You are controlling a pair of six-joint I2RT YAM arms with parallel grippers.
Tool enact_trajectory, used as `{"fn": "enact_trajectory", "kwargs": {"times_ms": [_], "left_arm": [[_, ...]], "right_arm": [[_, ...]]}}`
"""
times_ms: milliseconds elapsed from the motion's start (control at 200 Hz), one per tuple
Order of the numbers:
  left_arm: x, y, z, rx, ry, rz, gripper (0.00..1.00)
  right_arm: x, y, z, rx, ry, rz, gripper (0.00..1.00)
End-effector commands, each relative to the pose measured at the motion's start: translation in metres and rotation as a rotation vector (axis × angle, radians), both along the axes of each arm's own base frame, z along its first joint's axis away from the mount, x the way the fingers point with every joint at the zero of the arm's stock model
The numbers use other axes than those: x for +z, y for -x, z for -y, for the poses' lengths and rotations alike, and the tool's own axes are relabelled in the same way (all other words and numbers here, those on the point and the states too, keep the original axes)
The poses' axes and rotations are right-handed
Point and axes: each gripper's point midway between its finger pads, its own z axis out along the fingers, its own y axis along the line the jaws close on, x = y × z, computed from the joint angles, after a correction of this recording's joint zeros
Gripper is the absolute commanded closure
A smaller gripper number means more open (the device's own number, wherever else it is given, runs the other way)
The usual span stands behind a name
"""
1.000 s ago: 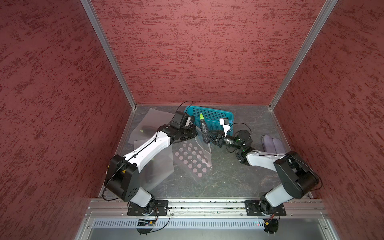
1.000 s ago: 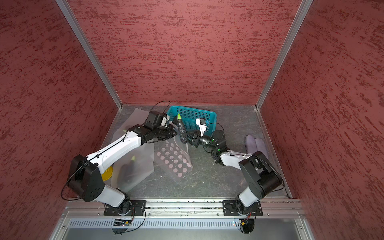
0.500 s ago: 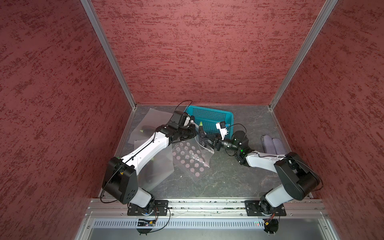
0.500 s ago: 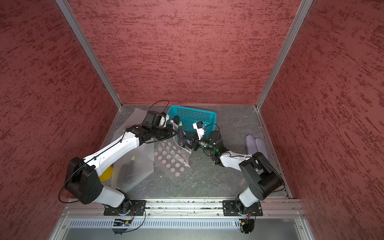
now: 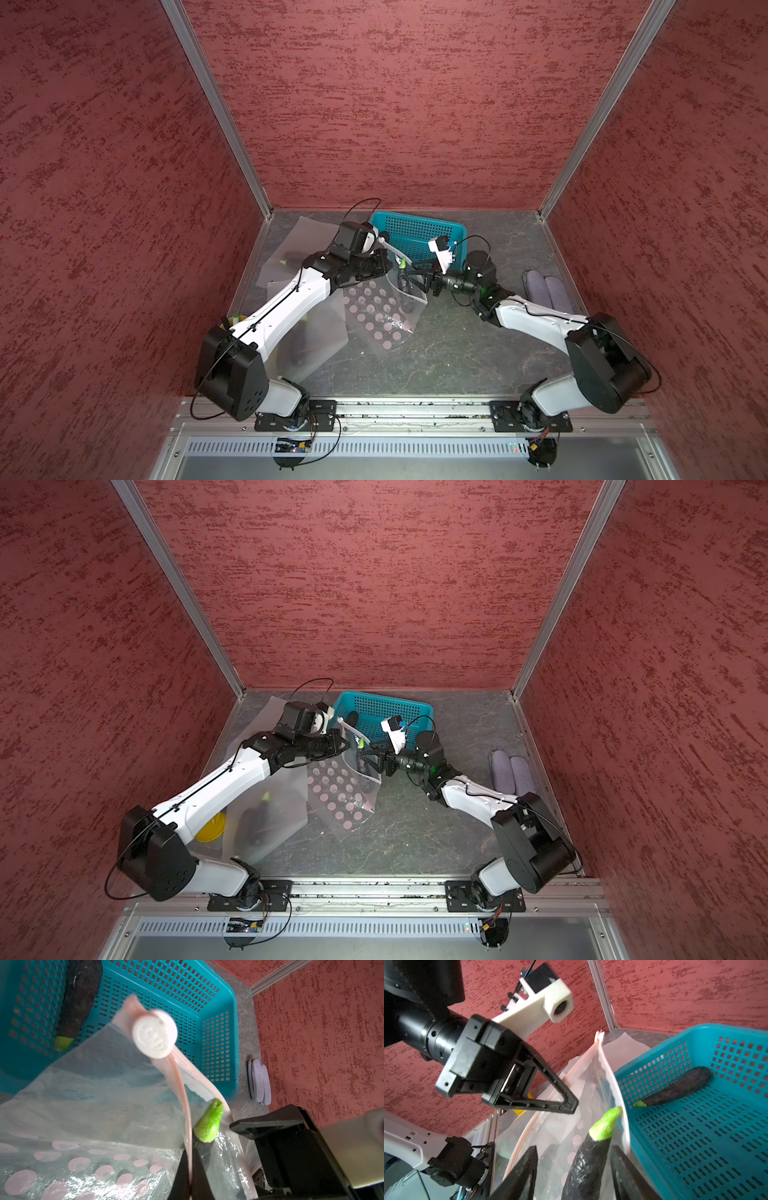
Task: Place the eggplant in a zip-top bag and seal the zipper
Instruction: Place the eggplant in the zipper food storage bag, then move the basket to the center of the board.
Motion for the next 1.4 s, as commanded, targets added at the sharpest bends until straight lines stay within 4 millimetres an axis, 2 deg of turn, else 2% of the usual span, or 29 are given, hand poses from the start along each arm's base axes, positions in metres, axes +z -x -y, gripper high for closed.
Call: {"fn": "enact_trajectory", "kwargs": {"times_ms": [0,165,265,471,626,731,832,967,1157,1257,1393], "left_arm": [[0.011,0.005,-0.01,-0.001,-0.011,0.052,1.0],[0.009,0.008,-0.028,0.057,-0.017,0.03,1.0],[0.005,0.009,-0.036,0.077,-0.031,0.017,1.0],[0.002,0.012,-0.051,0.113,-0.059,0.01,1.0],[-0.002,0.013,-0.063,0.145,-0.093,0.014,1.0],[-0.008,0.015,-0.073,0.166,-0.121,0.005,1.0],[-0.014,0.017,-0.082,0.189,-0.122,-0.002,1.0],[-0.023,0.02,-0.093,0.218,-0.137,-0.018,1.0],[-0.033,0.022,-0.104,0.246,-0.143,-0.037,1.0],[-0.034,0.023,-0.108,0.253,-0.137,-0.039,1.0],[-0.033,0.022,-0.111,0.263,-0.13,-0.039,1.0]], "right_arm": [[0.01,-0.007,0.002,-0.033,0.048,0.027,0.43],[0.025,-0.019,0.006,-0.062,0.062,0.03,0.41],[0.027,-0.032,0.008,-0.088,0.074,0.01,0.39],[0.018,-0.059,0.008,-0.139,0.093,-0.056,0.36],[0.008,-0.084,0.011,-0.194,0.082,-0.116,0.27],[0.004,-0.1,0.005,-0.197,0.08,-0.145,0.24],[-0.005,-0.115,-0.005,-0.191,0.076,-0.19,0.23],[-0.031,-0.138,-0.014,-0.216,0.074,-0.27,0.21],[-0.055,-0.164,-0.03,-0.217,0.057,-0.356,0.21],[-0.068,-0.172,-0.037,-0.203,0.044,-0.405,0.21],[-0.081,-0.169,-0.04,-0.208,0.084,-0.411,0.21]]}}
